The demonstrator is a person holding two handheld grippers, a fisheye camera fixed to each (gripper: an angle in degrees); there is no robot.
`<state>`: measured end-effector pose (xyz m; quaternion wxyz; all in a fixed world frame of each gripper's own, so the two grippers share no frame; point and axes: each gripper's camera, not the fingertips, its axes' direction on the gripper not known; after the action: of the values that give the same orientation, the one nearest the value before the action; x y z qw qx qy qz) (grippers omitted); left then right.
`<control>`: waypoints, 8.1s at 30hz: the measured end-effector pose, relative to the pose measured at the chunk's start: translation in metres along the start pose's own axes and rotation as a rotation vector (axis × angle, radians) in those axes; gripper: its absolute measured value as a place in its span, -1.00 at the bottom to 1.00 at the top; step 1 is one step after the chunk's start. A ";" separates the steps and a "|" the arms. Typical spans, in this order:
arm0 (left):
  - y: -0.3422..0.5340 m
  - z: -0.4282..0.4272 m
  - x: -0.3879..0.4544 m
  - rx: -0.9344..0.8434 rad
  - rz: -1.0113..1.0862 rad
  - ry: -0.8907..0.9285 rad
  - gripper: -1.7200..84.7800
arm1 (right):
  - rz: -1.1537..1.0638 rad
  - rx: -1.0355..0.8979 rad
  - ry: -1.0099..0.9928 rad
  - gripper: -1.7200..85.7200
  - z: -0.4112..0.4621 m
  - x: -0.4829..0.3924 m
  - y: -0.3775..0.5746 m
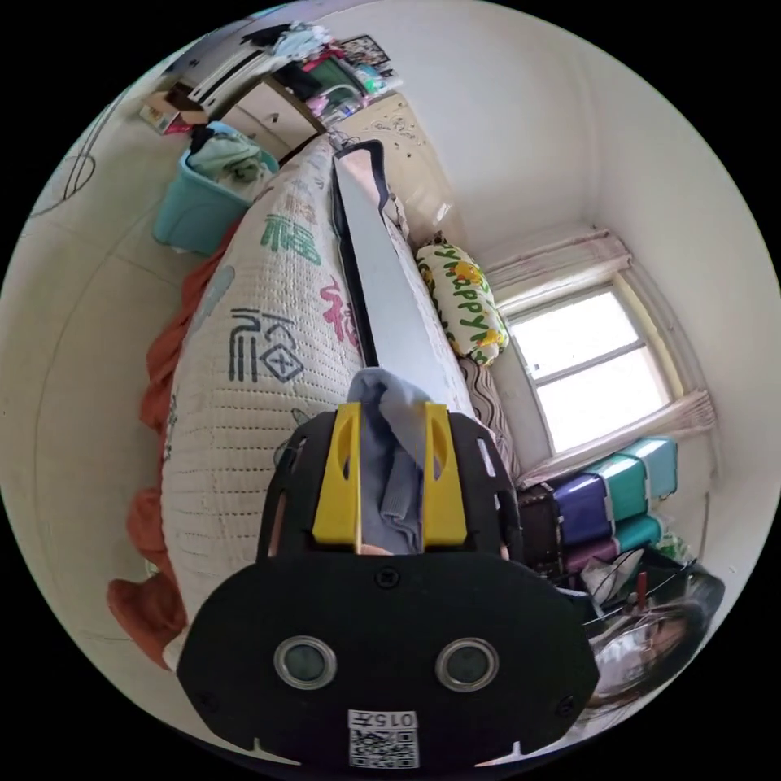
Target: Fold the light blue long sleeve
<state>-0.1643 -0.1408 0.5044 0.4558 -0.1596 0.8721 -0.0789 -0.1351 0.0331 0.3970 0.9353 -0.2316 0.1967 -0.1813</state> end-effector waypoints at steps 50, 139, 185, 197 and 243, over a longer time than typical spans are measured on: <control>-0.024 0.022 -0.019 0.121 -0.069 0.021 -0.86 | -0.018 0.140 0.090 -0.84 0.004 -0.038 0.010; -0.020 0.648 0.397 -0.658 0.684 -0.410 -0.70 | 1.009 0.265 0.080 -0.76 -0.230 0.276 0.454; -0.055 0.474 0.420 -0.398 0.848 -0.019 -0.92 | 0.978 0.517 0.259 -0.96 -0.339 0.259 0.406; -0.086 0.207 0.277 -0.195 0.718 0.041 -0.93 | 0.422 0.457 -0.257 -0.96 -0.246 0.203 0.157; -0.030 0.037 0.039 0.029 0.219 0.001 -0.84 | 0.074 0.032 -0.389 -0.85 -0.058 0.092 -0.022</control>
<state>-0.1486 -0.1825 0.4622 0.4637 -0.0565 0.8832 -0.0412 -0.0879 -0.0454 0.3350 0.9653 -0.2401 0.0178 -0.1016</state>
